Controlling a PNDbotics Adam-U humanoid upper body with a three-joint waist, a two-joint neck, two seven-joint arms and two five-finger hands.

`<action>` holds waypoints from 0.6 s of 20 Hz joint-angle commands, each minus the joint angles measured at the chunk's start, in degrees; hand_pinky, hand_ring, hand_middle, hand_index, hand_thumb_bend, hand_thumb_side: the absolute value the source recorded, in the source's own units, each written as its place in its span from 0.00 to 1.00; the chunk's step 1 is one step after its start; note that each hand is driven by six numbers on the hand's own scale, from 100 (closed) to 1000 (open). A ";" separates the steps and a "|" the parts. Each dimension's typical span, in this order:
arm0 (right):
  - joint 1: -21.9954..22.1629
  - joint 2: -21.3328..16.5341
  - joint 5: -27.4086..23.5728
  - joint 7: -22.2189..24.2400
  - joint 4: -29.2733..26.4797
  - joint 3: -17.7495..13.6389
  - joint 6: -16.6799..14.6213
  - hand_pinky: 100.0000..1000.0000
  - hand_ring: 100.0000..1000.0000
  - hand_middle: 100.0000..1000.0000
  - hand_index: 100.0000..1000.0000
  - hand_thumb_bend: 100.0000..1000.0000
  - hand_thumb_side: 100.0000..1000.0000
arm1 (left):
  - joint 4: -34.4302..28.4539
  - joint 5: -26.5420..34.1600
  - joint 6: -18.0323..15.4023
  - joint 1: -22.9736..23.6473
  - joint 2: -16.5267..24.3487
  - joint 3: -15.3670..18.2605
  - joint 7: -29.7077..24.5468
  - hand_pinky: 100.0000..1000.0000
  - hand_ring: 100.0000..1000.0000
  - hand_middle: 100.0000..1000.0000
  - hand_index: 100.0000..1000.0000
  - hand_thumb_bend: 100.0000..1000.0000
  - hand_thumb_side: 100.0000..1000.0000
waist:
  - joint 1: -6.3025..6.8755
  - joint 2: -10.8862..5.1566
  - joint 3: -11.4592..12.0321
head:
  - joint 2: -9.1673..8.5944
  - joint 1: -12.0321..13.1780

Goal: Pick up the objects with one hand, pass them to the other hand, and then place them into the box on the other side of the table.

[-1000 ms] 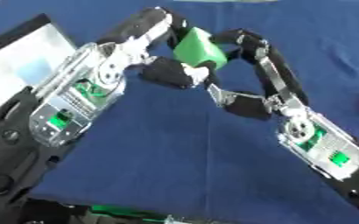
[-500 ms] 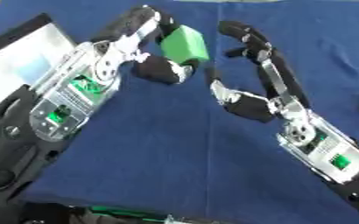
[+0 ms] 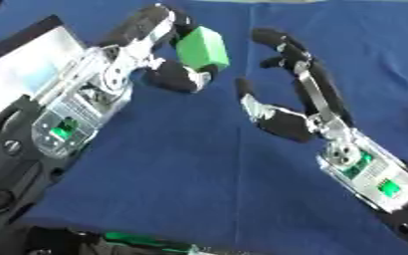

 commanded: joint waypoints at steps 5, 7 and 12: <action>0.87 -2.34 -0.06 -0.14 -1.20 -1.14 0.84 0.71 0.98 0.86 0.87 0.10 0.22 | -4.20 -0.23 0.15 -1.78 6.97 1.70 -2.01 0.79 0.62 0.51 0.34 0.00 0.04 | 0.57 -2.33 0.40 | 0.73 1.00; 1.27 -2.67 -0.02 -0.18 -1.20 -1.31 0.78 0.71 0.98 0.86 0.87 0.11 0.22 | -5.15 -0.06 0.57 -1.73 9.08 2.18 -2.61 0.79 0.62 0.51 0.34 0.00 0.04 | 0.71 -2.54 0.41 | 1.03 1.15; 2.28 -3.55 0.11 -0.05 -1.20 -1.46 1.04 0.71 0.97 0.85 0.87 0.11 0.21 | -7.33 1.65 2.09 -0.61 15.05 4.34 -3.92 0.79 0.62 0.52 0.35 0.00 0.04 | 1.09 -2.93 0.42 | 1.37 1.54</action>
